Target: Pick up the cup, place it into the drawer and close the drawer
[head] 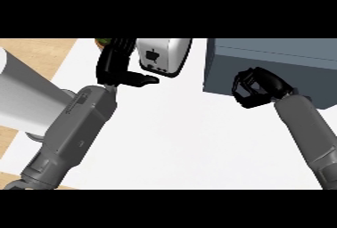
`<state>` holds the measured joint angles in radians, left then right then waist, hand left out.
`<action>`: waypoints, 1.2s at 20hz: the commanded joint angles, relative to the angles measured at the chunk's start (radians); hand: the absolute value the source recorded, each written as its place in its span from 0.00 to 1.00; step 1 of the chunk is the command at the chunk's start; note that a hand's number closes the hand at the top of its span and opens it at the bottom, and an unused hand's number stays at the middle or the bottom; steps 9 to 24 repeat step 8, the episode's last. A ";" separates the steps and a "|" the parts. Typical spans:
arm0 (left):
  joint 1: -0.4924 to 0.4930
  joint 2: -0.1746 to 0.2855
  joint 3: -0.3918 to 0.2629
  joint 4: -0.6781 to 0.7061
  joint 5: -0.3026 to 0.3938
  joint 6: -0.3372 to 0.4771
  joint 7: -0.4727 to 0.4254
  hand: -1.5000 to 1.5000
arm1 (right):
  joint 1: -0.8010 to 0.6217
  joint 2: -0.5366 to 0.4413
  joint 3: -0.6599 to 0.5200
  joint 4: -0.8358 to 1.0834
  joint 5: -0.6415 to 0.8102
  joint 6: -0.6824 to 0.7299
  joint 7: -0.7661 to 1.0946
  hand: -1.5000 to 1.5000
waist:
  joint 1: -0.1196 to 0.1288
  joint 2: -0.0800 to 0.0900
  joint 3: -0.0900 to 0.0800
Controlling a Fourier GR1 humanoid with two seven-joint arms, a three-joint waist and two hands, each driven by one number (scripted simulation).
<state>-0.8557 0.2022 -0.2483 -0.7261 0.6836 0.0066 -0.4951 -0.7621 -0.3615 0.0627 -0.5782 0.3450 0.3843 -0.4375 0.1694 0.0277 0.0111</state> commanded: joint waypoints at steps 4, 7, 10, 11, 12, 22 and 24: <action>0.021 0.009 -0.005 -0.021 0.005 -0.026 0.011 0.00 | -0.172 -0.119 -0.103 0.016 -0.022 -0.083 0.093 1.00 | 0.049 0.019 -0.008; 0.035 0.011 -0.008 -0.028 0.009 -0.042 0.015 0.00 | -0.152 -0.139 -0.110 0.001 -0.038 -0.050 0.090 1.00 | 0.055 0.022 -0.008; 0.045 0.010 -0.003 -0.030 0.015 -0.048 0.012 0.00 | -0.148 -0.141 -0.109 -0.003 -0.039 -0.050 0.091 1.00 | 0.051 0.020 -0.008; 0.045 0.010 -0.003 -0.030 0.015 -0.048 0.012 0.00 | -0.148 -0.141 -0.109 -0.003 -0.039 -0.050 0.091 1.00 | 0.051 0.020 -0.008; 0.045 0.010 -0.003 -0.030 0.015 -0.048 0.012 0.00 | -0.148 -0.141 -0.109 -0.003 -0.039 -0.050 0.091 1.00 | 0.051 0.020 -0.008; 0.045 0.010 -0.003 -0.030 0.015 -0.048 0.012 0.00 | -0.148 -0.141 -0.109 -0.003 -0.039 -0.050 0.091 1.00 | 0.051 0.020 -0.008; 0.045 0.010 -0.003 -0.030 0.015 -0.048 0.012 0.00 | -0.148 -0.141 -0.109 -0.003 -0.039 -0.050 0.091 1.00 | 0.051 0.020 -0.008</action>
